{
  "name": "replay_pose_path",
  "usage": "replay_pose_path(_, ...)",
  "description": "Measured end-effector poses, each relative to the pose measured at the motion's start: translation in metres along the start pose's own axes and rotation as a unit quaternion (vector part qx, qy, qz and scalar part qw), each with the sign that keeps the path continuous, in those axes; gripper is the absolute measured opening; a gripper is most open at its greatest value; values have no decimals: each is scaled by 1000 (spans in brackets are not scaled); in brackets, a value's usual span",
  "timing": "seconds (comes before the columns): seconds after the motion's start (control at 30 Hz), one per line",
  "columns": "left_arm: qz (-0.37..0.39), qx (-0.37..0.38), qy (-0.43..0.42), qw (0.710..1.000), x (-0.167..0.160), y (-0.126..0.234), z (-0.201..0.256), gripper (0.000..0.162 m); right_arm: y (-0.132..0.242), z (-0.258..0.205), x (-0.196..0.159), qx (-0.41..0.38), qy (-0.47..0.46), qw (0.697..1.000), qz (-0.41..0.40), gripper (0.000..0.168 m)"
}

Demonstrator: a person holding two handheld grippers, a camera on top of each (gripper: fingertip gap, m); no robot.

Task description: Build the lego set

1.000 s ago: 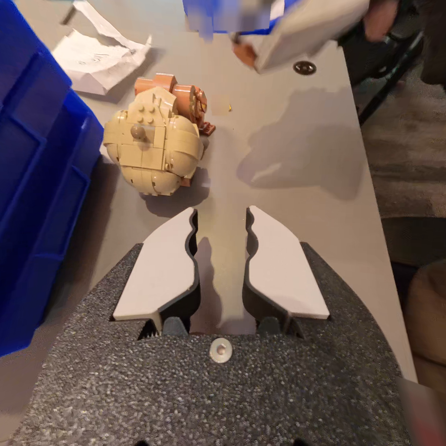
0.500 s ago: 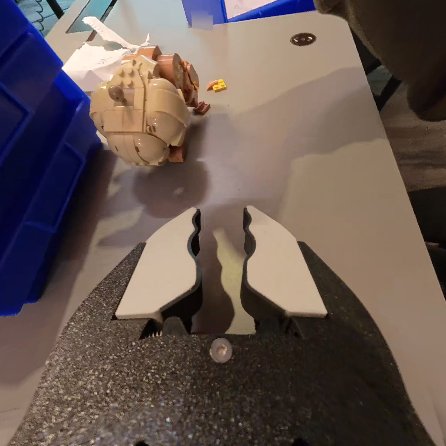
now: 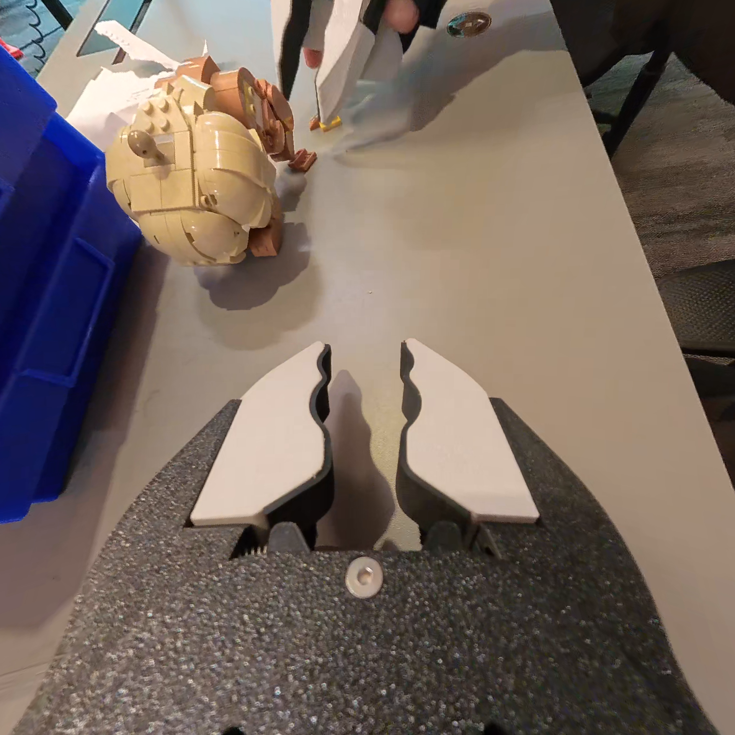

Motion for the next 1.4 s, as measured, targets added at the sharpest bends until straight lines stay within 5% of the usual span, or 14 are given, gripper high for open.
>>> replay_pose_path(0.23, 1, 6, 10, 1000, 0, 0, -2, 33, 8, 3, -14, -27, -36, 998, -36, 41)
replay_pose_path(0.73, 6, 3, 0, 1000, 0, 1, 1, 32, 0, -12, -9, -83, -103, 989, -71, 16)
replay_pose_path(1.07, 83, -13, 15, 996, 4, 10, -9, 33, 18, -69, 28, 19, -15, 998, 53, 16)
replay_pose_path(1.23, 160, 13, -84, 984, 7, 24, -16, 35, -12, -113, 74, 155, 41, 983, 90, 16)
replay_pose_path(1.4, 145, 65, -296, 942, 3, 38, -11, 34, -44, -134, 100, 240, 60, 965, 90, 16)
Point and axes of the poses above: each gripper's, where its closed fingertips meet, y back along the fingers, x out of its top, z = x × y across the jaws, the point moved 10 cm from there along y, back along the fingers, and after that the axes turned 9 degrees about z, right-handed, at the moved point
